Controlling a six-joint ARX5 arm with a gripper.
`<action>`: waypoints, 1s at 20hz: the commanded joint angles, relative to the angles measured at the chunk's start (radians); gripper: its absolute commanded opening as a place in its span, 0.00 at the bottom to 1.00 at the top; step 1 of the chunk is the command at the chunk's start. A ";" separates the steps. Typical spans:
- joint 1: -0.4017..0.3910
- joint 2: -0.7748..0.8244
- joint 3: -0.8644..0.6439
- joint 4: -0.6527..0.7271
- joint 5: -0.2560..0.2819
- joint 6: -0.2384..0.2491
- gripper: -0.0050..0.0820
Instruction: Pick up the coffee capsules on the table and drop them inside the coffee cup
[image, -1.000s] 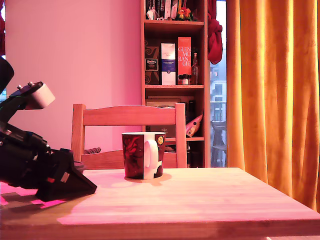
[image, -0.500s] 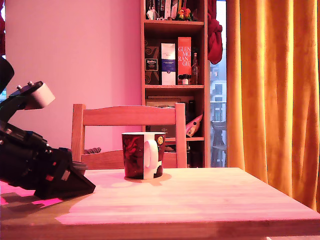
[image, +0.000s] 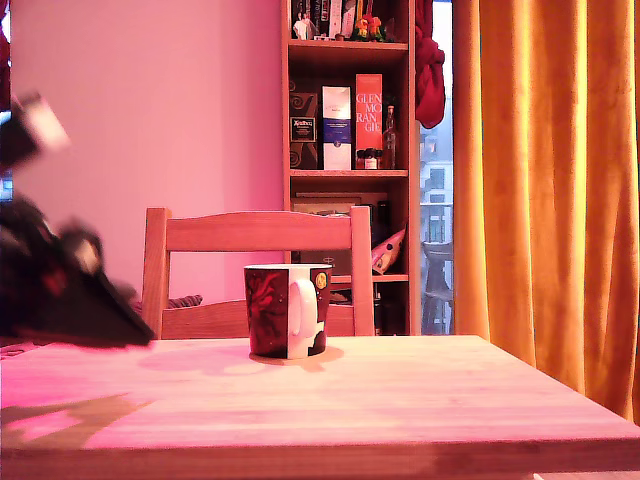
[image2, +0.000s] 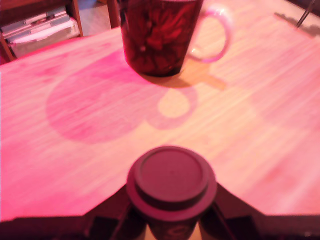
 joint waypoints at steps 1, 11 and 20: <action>0.002 -0.061 0.061 -0.114 0.005 -0.009 0.12; 0.002 -0.130 0.257 -0.401 -0.008 -0.009 0.12; 0.002 -0.114 0.326 -0.434 -0.008 -0.018 0.12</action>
